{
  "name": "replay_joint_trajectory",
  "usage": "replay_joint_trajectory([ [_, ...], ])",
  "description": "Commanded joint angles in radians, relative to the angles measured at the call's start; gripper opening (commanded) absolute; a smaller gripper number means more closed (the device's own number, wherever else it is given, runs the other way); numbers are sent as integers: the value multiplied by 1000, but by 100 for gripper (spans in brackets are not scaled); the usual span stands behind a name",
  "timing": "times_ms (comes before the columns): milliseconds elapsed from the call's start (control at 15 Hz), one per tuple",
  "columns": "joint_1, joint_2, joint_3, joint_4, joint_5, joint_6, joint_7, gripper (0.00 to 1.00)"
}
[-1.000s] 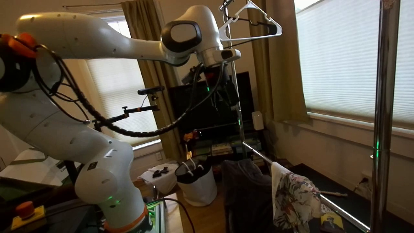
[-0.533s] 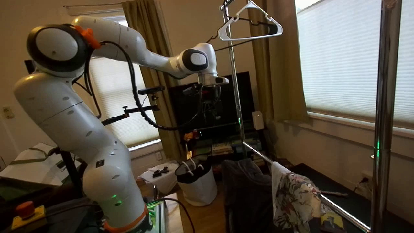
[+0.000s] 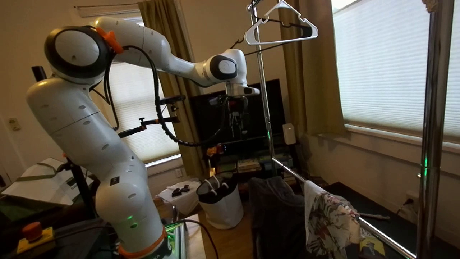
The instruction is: Pick up the gray robe with the coat hanger and hang it on the top rail
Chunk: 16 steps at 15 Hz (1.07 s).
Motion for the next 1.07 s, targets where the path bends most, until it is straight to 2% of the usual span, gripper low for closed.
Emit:
replay_joint_trajectory([
  [0,8,77,28,-8,82,134,198,100],
  [200,32,204,84,11,94,292,424,100],
  [467,104,406,114,56,27,360,640,100],
  [600,148,500,101,76,10,360,687,100],
  [667,161,555,94,91,40,356,654,100],
  [733,160,452,81,45,44,355,636,100],
  [867,176,499,70,57,45,362,635,100],
  [1000,174,488,65,63,44,362,635,100],
])
